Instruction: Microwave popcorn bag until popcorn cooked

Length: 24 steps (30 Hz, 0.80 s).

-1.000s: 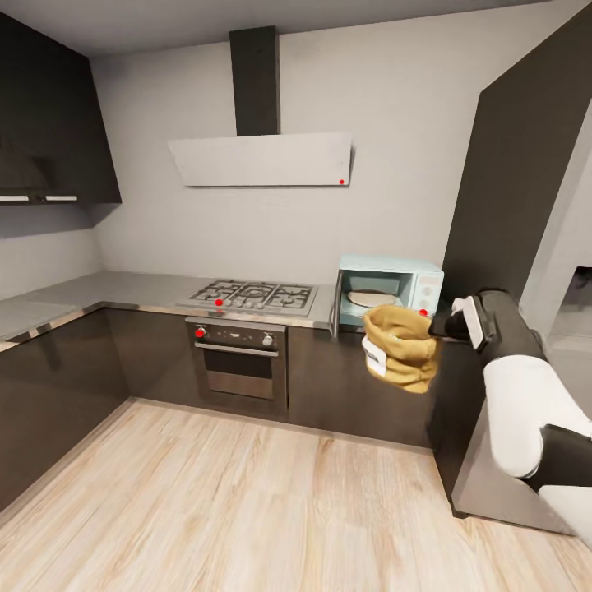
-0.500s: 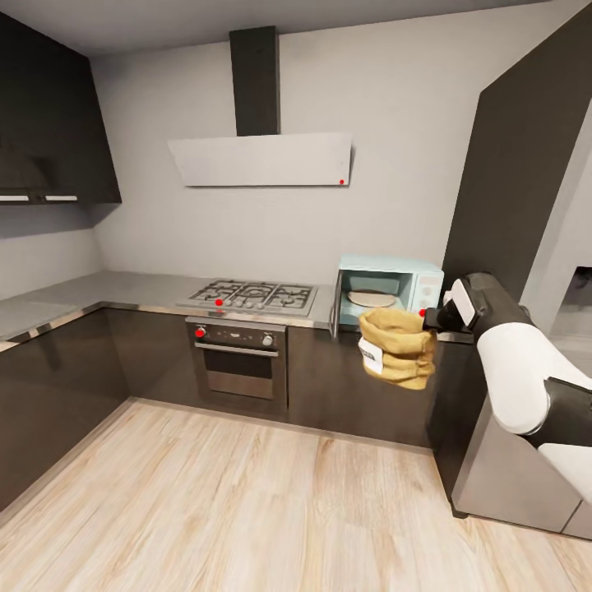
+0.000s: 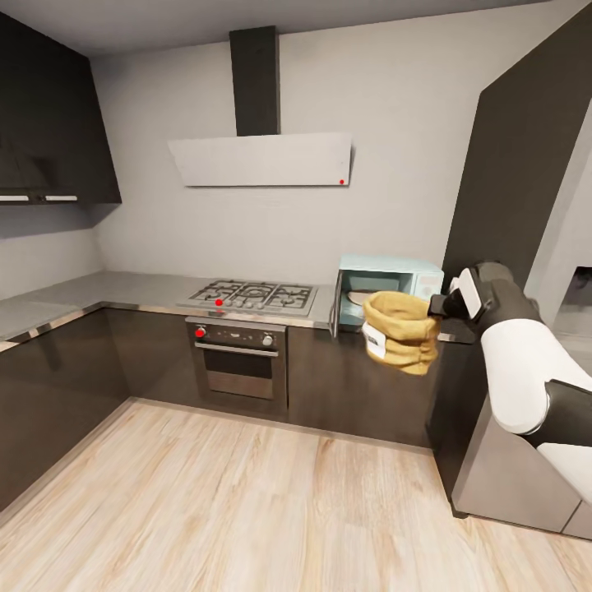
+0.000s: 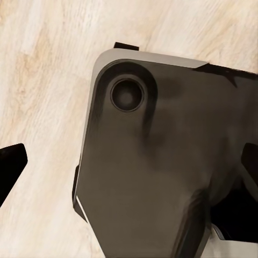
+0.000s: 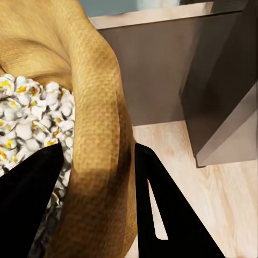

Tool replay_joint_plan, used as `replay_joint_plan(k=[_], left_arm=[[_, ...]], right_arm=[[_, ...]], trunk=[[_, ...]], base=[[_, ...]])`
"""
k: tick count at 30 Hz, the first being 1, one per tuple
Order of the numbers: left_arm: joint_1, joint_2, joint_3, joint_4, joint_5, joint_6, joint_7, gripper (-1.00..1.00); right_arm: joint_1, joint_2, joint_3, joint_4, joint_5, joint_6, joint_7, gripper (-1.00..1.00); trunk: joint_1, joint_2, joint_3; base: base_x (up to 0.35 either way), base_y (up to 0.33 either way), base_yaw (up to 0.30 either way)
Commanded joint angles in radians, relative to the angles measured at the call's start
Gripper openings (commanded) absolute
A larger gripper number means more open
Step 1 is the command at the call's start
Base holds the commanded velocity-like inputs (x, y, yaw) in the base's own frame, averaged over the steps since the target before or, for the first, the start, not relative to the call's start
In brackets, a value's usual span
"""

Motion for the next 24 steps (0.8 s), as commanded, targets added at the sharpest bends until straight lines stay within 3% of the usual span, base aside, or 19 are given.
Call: replay_joint_plan(k=[1,9,24], left_arm=[[0.000,0.000,0.003,0.000,0.003,-0.002,0.001,1.00],[0.000,0.001,0.003,0.000,0.004,-0.001,0.001,1.00],[0.000,0.000,0.003,0.000,0.005,0.000,0.001,1.00]], right_arm=[[-0.001,0.001,-0.003,-0.005,-0.001,0.003,-0.004,-1.00],[-0.001,0.001,-0.003,-0.014,-0.002,0.003,-0.004,-1.00],[-0.001,-0.001,-0.001,-0.015,-0.001,0.003,-0.006,-1.00]], trunk=[[0.000,-0.001,-0.001],[0.000,-0.001,-0.001],[0.000,-0.001,-0.001]], base=[[0.000,0.000,0.000],[0.048,0.000,0.000],[0.313,0.000,0.000]])
